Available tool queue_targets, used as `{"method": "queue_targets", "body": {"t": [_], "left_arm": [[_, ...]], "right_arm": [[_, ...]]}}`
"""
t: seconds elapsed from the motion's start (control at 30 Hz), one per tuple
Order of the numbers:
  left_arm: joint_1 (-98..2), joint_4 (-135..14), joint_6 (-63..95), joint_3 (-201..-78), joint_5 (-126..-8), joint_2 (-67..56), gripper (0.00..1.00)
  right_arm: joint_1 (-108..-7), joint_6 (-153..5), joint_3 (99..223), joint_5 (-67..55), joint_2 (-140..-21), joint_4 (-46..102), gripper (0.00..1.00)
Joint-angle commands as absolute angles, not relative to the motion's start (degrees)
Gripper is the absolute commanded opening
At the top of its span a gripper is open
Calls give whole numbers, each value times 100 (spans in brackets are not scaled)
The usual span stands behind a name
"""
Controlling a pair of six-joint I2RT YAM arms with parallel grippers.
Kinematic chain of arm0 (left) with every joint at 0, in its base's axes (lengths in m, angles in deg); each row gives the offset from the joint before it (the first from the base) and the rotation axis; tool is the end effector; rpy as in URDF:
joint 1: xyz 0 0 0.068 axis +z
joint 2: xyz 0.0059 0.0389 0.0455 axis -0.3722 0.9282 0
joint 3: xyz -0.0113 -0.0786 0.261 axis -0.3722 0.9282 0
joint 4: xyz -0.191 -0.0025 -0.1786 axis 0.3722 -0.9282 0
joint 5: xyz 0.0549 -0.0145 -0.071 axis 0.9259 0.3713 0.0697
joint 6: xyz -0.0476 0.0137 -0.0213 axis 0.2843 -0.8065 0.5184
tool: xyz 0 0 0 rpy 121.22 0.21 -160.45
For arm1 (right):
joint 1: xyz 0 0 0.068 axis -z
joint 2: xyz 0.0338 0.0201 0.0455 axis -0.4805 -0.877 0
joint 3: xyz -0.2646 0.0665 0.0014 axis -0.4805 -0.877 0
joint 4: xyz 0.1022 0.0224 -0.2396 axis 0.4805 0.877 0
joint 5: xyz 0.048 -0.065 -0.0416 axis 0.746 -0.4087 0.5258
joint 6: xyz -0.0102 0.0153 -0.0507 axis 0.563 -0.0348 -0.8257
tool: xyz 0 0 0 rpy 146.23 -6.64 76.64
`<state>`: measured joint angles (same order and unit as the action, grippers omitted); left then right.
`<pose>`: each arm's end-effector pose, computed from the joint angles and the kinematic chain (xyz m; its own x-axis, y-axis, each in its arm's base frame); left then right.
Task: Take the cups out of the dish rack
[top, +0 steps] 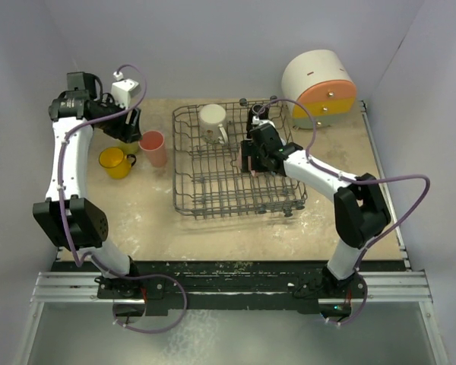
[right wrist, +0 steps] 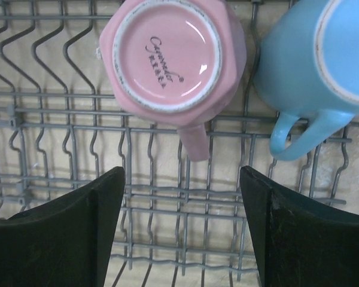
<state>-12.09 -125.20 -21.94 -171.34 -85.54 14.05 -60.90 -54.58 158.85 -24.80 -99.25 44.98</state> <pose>0.3382 0.0419 0.3868 -0.6643 0.2878 -0.6898 0.4530 0.8891 -0.0653 0.3330 0.2014 0.2454 -0.7035 0.0665 -0.7075 -0.1093 0.9736 0.2002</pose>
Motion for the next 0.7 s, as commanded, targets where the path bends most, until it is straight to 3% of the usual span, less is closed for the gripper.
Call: {"method": "queue_targets", "body": {"t": [0.0,0.27,0.47,0.67], "left_arm": [[-1674,-12550,-1912,-17257,-9145,1046,66],[-1837,-11935,-1624,-16687,-9649,755,67],[-1841,-11847,-1639,-16641,-9233,580,75],[-1807,-11689,-1561,-16605,-9339,313,98]], "right_arm": [[-6098,-5817,16092,-2831,-10133,4121,79],[-6104,-5934,16198,-2833,-10543,3973,70],[-6123,-5988,16181,-2768,-10652,3717,53],[-6228,-5997,16255,-2994,-10571,3788,30]]}}
